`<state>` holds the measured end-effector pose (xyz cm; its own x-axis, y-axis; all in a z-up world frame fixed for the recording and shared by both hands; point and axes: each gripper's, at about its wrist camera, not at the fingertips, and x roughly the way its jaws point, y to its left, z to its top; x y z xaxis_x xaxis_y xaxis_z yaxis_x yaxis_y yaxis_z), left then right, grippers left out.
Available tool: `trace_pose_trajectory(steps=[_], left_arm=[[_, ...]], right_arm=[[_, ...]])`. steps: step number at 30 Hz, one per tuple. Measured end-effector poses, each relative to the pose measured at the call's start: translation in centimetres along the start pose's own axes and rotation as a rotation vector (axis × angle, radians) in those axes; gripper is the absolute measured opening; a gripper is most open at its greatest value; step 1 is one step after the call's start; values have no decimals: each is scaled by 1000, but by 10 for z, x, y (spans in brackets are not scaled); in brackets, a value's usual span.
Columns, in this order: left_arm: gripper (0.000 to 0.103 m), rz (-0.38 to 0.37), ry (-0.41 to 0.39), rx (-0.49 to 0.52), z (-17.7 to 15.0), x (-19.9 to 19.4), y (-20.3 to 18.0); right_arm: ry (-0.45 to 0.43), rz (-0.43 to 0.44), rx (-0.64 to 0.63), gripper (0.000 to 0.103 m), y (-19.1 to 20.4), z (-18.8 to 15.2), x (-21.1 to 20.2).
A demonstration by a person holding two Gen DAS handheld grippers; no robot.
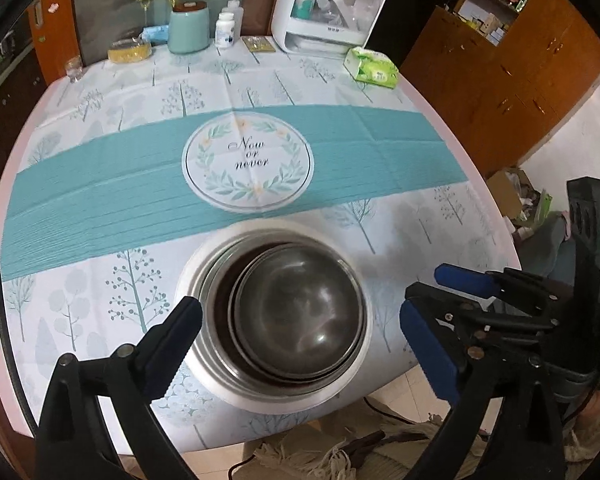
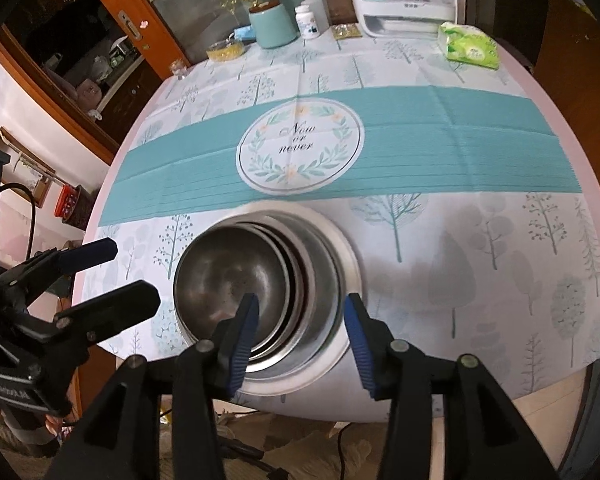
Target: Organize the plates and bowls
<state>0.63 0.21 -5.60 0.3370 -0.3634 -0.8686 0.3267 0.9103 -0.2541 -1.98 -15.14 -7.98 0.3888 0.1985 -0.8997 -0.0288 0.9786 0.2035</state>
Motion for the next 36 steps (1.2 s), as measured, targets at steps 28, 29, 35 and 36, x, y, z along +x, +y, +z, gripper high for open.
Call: trace_pose_trajectory(steps=[28,29,35,36], left_arm=[[102,318,-210,-138,5,-28,-104],[102,323,-215,-139,5,-29,-107],[102,345,-241,-139,2,-29,-122],[102,347,-243,-140,2,-28,-124]], right_arm=[[-204,-48,-112,46,-68,11,-88],[-209,-54,-118,46,-68,11,-90],[-238,-87,-135,54,-73,8,-99],[-243,-95,-138,54,-75,7,-100]])
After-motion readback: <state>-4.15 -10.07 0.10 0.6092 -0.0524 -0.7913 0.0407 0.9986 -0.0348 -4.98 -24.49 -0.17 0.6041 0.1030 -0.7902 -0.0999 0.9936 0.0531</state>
